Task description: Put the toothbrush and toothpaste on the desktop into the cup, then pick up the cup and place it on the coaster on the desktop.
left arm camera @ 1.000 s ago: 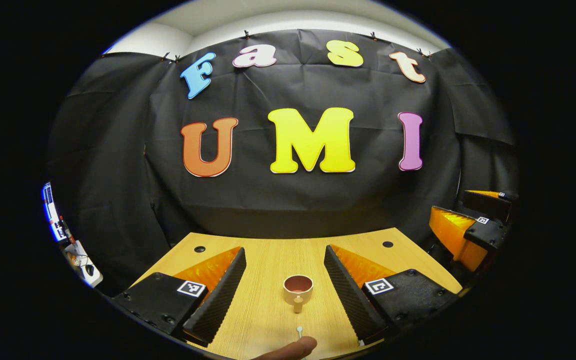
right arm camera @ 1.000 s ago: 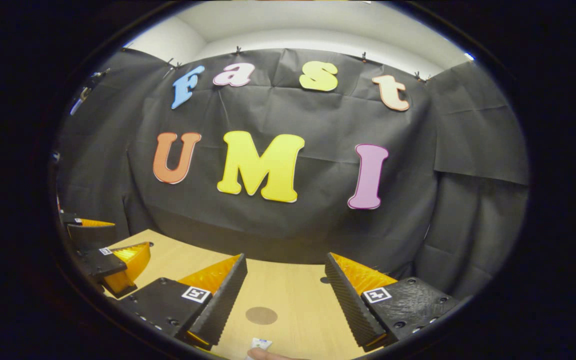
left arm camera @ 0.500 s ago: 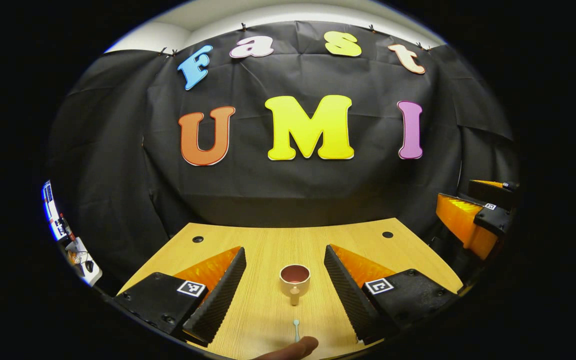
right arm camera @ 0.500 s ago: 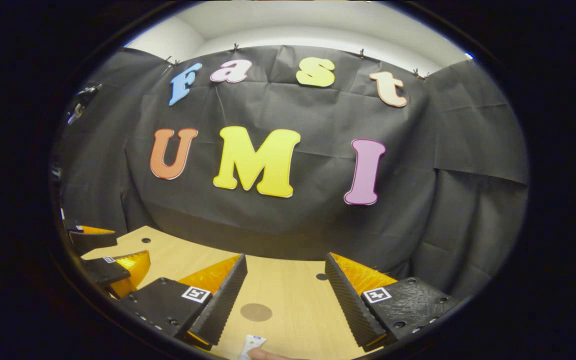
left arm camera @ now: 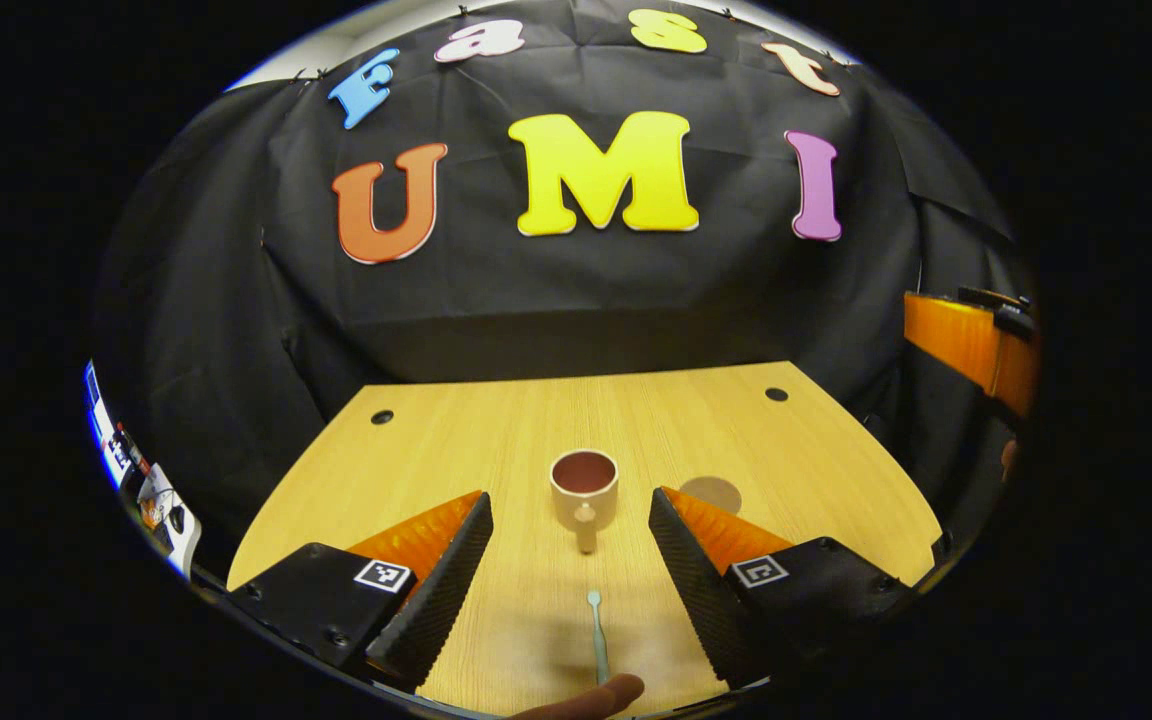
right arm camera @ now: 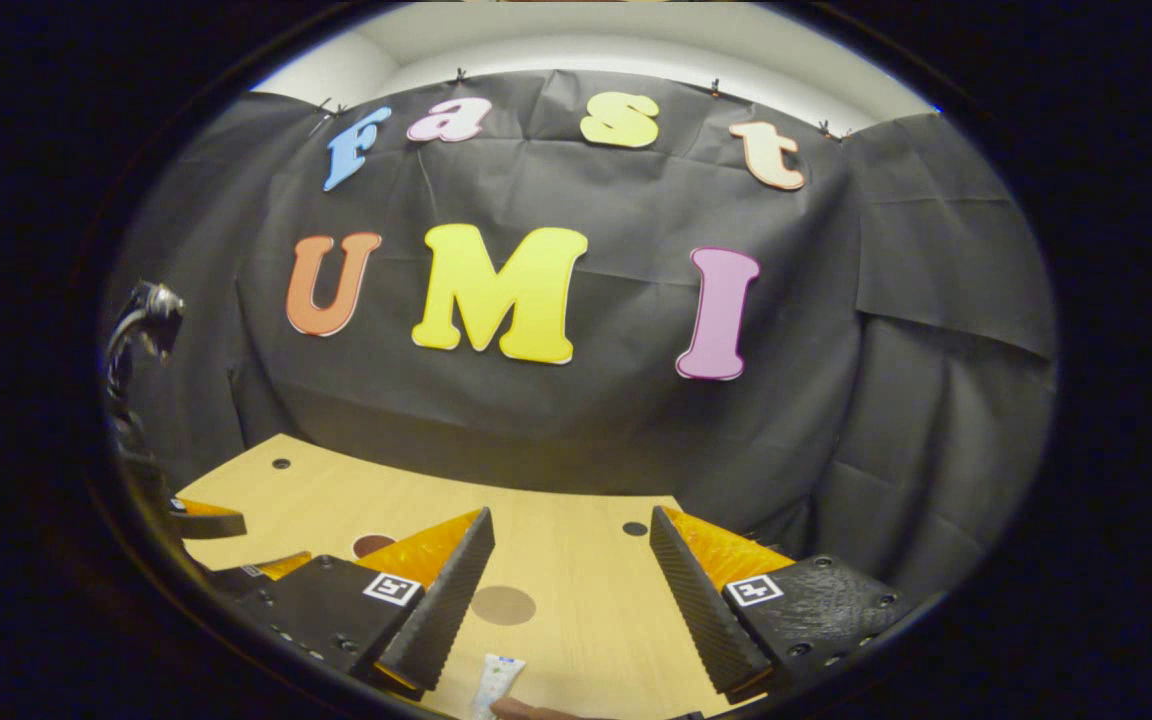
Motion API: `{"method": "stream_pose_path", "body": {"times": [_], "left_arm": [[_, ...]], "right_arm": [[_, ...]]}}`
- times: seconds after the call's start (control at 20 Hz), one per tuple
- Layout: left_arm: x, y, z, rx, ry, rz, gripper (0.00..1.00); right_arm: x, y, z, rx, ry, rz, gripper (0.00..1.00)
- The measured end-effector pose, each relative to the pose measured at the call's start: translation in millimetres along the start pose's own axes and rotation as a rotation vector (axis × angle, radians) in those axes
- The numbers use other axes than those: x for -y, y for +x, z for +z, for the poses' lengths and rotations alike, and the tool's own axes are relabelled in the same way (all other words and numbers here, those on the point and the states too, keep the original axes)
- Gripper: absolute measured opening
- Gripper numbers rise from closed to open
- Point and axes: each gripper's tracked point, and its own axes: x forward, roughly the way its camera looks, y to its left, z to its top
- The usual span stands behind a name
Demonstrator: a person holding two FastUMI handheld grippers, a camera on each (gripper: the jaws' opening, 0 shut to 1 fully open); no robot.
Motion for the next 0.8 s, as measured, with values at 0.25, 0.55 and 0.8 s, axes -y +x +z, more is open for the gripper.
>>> {"method": "stream_pose_path", "body": {"times": [0.25, 0.55, 0.8], "left_arm": [[4.4, 14.5, -74.8, -0.201, -0.032, -0.034, 1.0], [17.3, 31.0, -137.2, -0.348, -0.047, -0.059, 1.0], [25.2, 36.4, -176.0, -0.457, -0.051, -0.053, 0.95]], "right_arm": [[9.7, 1.4, -29.3, -0.103, 0.018, -0.03, 0.95], [12.9, 0.5, -56.8, -0.184, 0.002, -0.049, 0.95], [7.2, -0.9, -63.4, -0.196, -0.055, -0.03, 0.95]]}}
